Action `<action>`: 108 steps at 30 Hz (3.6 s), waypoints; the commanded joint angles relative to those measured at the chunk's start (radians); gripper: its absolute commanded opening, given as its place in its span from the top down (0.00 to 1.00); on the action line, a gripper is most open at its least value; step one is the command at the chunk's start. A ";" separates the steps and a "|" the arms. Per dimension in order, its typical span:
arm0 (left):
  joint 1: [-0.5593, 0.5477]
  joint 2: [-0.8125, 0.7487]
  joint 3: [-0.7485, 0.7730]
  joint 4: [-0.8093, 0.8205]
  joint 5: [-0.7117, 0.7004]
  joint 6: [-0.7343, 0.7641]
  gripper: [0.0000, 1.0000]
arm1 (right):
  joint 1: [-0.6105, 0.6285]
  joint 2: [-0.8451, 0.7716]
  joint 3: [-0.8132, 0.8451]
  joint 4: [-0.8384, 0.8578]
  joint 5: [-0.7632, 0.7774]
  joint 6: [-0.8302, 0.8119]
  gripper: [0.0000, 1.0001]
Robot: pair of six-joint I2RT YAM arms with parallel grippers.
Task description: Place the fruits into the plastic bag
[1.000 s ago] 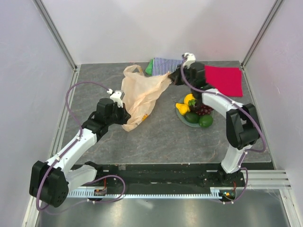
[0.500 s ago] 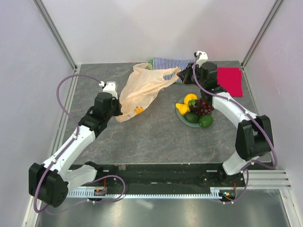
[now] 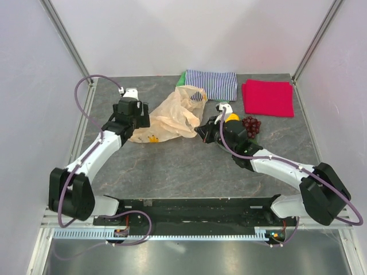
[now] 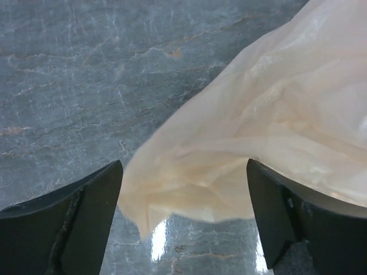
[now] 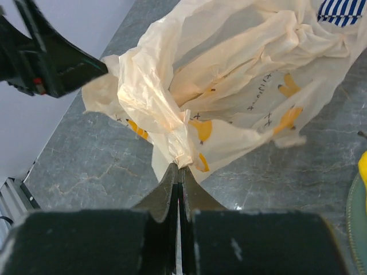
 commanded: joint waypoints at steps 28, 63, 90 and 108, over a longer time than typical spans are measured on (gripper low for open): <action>-0.111 -0.525 -0.428 0.346 0.709 -0.576 0.01 | 0.356 0.202 0.059 0.192 0.190 -0.008 1.00; -0.071 -0.571 -0.279 -0.110 0.442 -0.251 0.99 | 0.041 0.136 0.240 -0.392 0.394 -0.398 0.02; -0.057 -0.470 -0.035 -0.273 0.433 -0.047 0.98 | 0.001 0.104 0.349 -0.573 0.173 -0.398 0.19; 0.024 -0.338 0.017 -0.287 0.384 0.054 0.98 | -0.103 0.099 0.521 -0.990 0.538 -0.350 0.04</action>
